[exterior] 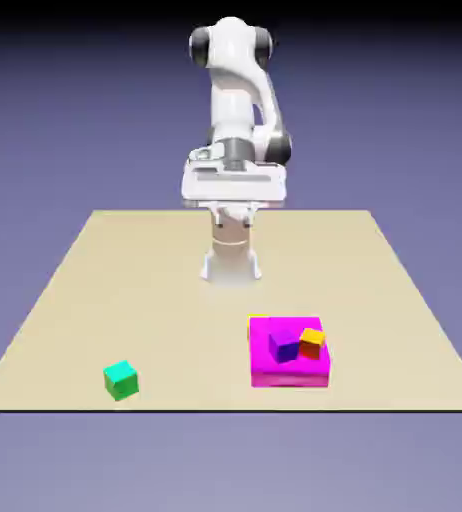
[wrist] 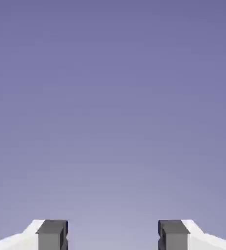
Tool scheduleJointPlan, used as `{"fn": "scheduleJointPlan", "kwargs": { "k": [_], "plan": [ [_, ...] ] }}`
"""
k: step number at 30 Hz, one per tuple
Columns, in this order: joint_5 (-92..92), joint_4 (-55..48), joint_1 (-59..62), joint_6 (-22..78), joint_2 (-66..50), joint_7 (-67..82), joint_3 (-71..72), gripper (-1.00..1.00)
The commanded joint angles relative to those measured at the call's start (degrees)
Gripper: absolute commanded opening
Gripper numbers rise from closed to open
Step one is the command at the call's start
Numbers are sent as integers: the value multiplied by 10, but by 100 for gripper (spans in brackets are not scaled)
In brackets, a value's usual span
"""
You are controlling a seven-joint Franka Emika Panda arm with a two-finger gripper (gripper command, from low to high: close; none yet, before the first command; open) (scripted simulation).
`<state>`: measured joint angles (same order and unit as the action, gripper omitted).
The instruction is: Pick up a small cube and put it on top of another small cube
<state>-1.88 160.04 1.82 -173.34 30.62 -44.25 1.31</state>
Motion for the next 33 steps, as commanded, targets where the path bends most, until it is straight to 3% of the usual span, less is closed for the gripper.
{"fn": "scheduleJointPlan", "kwargs": {
  "k": [1,33],
  "plan": [
    [-16,-8,21,6,-17,-15,11,0],
    [-513,-263,685,183,-559,-490,358,0]
  ]
}}
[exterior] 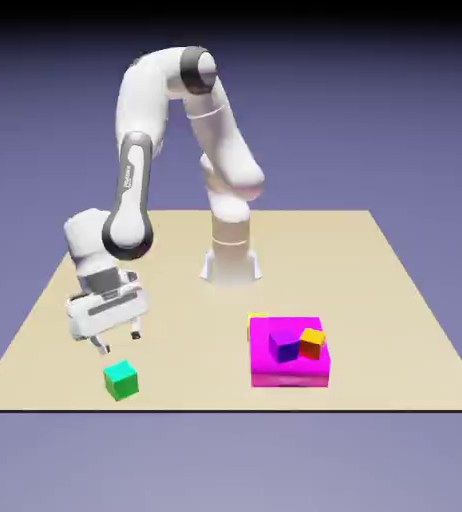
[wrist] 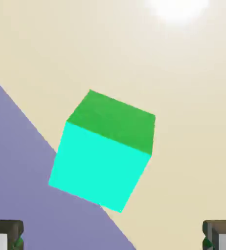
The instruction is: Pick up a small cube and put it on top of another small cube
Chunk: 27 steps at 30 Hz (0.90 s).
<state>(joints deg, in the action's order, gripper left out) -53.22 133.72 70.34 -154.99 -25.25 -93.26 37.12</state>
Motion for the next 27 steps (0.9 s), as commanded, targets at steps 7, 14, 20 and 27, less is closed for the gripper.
{"fn": "scheduleJointPlan", "kwargs": {
  "k": [7,14,20,27],
  "plan": [
    [-41,-51,9,-46,-116,-1,18,0],
    [-38,-40,19,-28,-89,-10,19,-100],
    [52,-3,-21,78,-5,32,23,-100],
    [226,22,-153,220,53,161,28,-100]
  ]
}}
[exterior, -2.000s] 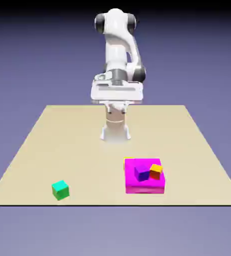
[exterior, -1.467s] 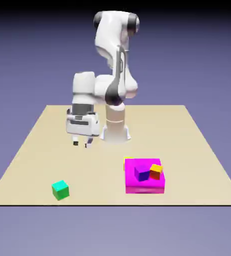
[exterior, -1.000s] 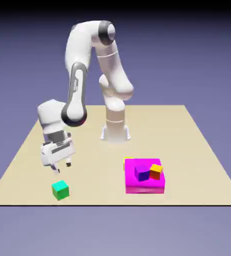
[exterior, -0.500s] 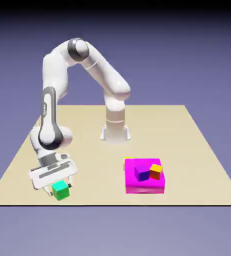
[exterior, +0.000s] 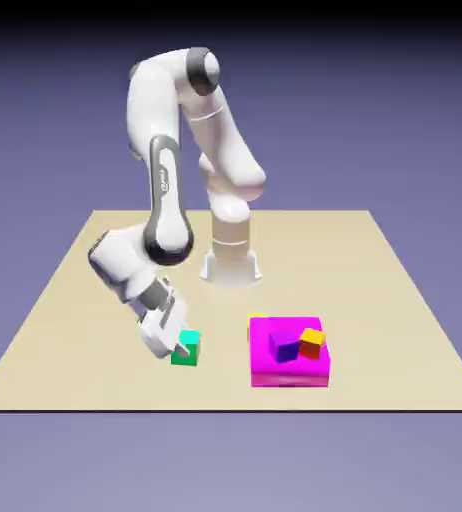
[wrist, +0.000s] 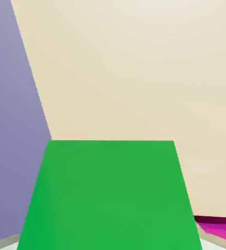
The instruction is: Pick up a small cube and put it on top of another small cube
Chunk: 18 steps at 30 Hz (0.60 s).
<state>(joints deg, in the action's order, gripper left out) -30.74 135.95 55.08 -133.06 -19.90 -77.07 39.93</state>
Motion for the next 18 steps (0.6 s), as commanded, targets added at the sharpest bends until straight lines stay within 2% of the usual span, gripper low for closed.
{"fn": "scheduleJointPlan", "kwargs": {
  "k": [1,13,18],
  "plan": [
    [27,4,-19,21,8,17,1,-100],
    [311,46,-232,252,104,228,8,-100],
    [349,100,-248,152,47,199,-15,-100]
  ]
}}
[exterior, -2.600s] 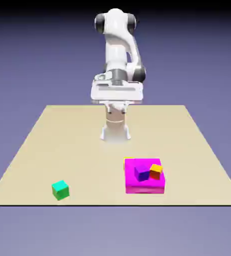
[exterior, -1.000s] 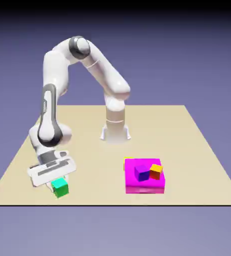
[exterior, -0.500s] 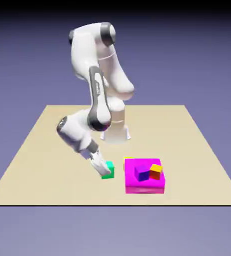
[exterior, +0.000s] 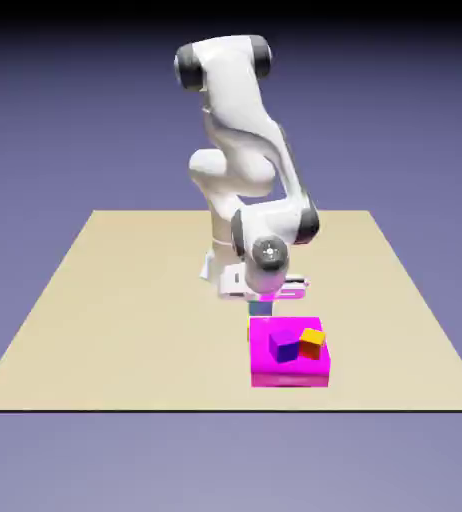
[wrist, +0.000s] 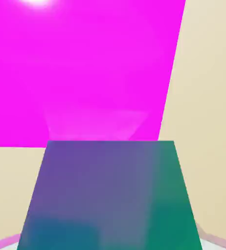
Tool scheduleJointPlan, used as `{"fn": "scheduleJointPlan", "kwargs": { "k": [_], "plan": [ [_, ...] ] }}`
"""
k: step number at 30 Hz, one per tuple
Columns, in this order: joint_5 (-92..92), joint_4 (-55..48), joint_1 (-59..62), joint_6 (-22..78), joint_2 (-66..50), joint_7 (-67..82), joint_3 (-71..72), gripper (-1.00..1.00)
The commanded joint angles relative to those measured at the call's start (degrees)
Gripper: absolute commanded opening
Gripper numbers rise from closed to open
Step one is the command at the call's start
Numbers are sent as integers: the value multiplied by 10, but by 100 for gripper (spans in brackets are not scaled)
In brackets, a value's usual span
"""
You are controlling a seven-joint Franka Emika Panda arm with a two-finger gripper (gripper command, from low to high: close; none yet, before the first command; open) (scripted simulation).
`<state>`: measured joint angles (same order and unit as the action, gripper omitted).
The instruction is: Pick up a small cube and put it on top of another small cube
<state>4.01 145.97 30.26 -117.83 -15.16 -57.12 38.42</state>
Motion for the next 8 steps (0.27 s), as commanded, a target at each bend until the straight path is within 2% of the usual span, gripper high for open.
{"fn": "scheduleJointPlan", "kwargs": {
  "k": [1,2,8],
  "plan": [
    [4,4,-1,-7,-4,-3,-2,-100],
    [4,4,-1,-7,-4,-3,-2,100],
    [-37,-55,16,100,57,28,23,100]
  ]
}}
